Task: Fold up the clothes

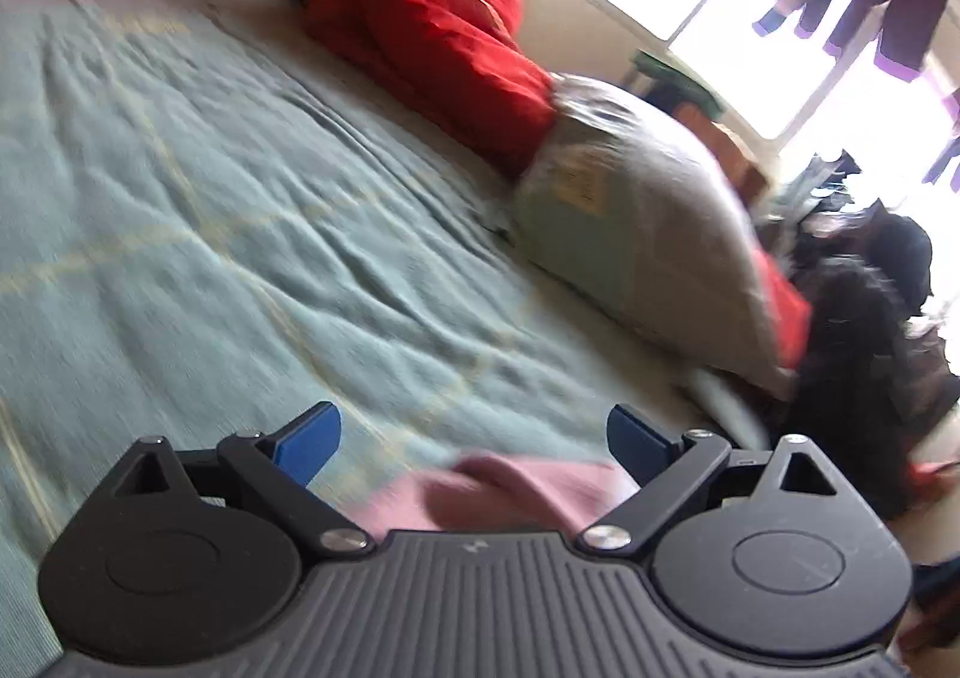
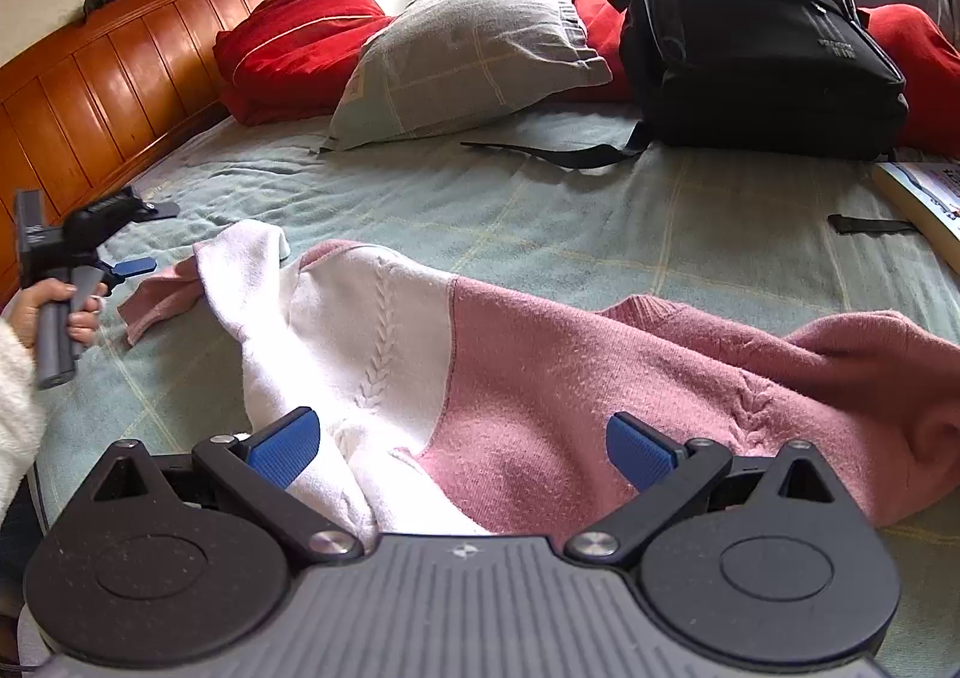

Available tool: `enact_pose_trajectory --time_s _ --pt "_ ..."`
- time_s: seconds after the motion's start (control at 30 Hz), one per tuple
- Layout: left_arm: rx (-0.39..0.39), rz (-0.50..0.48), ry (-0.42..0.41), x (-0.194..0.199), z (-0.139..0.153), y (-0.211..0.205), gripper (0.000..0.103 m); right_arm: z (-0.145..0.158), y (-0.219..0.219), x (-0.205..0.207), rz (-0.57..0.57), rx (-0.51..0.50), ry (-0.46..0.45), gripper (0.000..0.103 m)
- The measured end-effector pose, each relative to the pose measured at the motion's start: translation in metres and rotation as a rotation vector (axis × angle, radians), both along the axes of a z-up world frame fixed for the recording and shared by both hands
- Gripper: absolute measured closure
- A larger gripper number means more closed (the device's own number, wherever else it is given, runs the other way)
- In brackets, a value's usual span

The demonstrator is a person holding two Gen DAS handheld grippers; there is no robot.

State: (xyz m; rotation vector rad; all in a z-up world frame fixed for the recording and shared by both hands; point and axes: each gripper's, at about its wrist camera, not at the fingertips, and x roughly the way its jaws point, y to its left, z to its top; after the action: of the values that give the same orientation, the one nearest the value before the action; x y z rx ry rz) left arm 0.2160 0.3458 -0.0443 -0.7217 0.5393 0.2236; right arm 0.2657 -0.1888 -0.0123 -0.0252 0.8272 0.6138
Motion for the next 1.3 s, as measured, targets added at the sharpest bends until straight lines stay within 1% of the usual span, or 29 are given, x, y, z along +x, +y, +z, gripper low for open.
enact_pose_trajectory --time_s 0.07,0.17,0.2,0.27,0.33,0.4,0.47,0.5,0.6,0.63,0.73,0.83,0.93,1.03,1.1,1.2,1.23,1.3 --pt "-0.043 -0.081 0.004 0.002 0.001 -0.01 0.007 -0.002 0.002 0.001 0.002 -0.002 0.005 0.0" --pt "-0.127 -0.22 0.027 0.018 -0.005 -0.033 0.007 -0.002 0.006 0.001 0.011 -0.001 0.002 0.0" --pt "-0.14 -0.242 0.036 0.024 -0.009 -0.039 0.007 -0.001 0.007 0.0 0.015 0.0 -0.001 0.0" --pt "-0.142 -0.246 0.045 0.035 -0.017 -0.048 0.007 0.002 0.008 -0.001 0.019 0.003 -0.005 0.0" --pt "-0.166 -0.236 0.06 0.05 -0.029 -0.049 0.007 0.003 0.009 -0.001 0.021 0.002 -0.008 0.0" --pt "-0.2 -0.214 0.074 0.063 -0.041 -0.048 0.007 0.003 0.008 -0.002 0.019 0.001 -0.008 0.0" --pt "-0.205 -0.182 0.066 0.073 -0.046 -0.046 0.006 0.002 0.007 -0.002 0.014 0.001 -0.004 0.0" --pt "-0.221 -0.167 0.048 0.075 -0.046 -0.044 0.006 0.002 0.007 -0.001 0.01 0.0 -0.001 0.0" --pt "-0.352 -0.158 -0.04 0.08 -0.04 -0.034 0.006 -0.001 0.005 0.0 -0.002 -0.001 0.011 0.0" --pt "-0.35 -0.148 -0.069 0.081 -0.034 -0.033 0.006 -0.003 0.005 0.001 -0.006 -0.003 0.014 0.0" --pt "-0.225 -0.074 -0.151 0.075 -0.01 -0.033 0.006 -0.003 0.005 0.001 -0.011 -0.003 0.014 0.0" --pt "-0.157 -0.024 -0.251 0.06 0.016 -0.027 0.006 0.0 0.004 0.0 -0.007 -0.001 0.003 0.0" --pt "-0.026 0.02 -0.288 0.041 0.046 -0.024 0.006 0.002 0.003 0.0 -0.009 -0.004 -0.006 0.0" --pt "0.076 0.029 -0.318 0.021 0.071 -0.021 0.006 0.0 0.002 0.001 -0.008 0.004 -0.002 0.0" --pt "0.112 0.037 -0.31 0.011 0.08 -0.018 0.006 0.0 0.003 0.0 -0.002 0.006 -0.001 0.0" --pt "0.153 0.079 -0.266 0.002 0.083 -0.01 0.006 0.0 0.005 -0.003 0.008 0.004 -0.004 0.0" --pt "0.164 0.093 -0.237 0.001 0.082 -0.007 0.005 0.001 0.005 -0.004 0.011 0.003 -0.006 0.0" --pt "0.197 0.14 -0.129 0.004 0.075 0.0 0.005 0.002 0.005 -0.006 0.011 -0.002 -0.012 0.0"
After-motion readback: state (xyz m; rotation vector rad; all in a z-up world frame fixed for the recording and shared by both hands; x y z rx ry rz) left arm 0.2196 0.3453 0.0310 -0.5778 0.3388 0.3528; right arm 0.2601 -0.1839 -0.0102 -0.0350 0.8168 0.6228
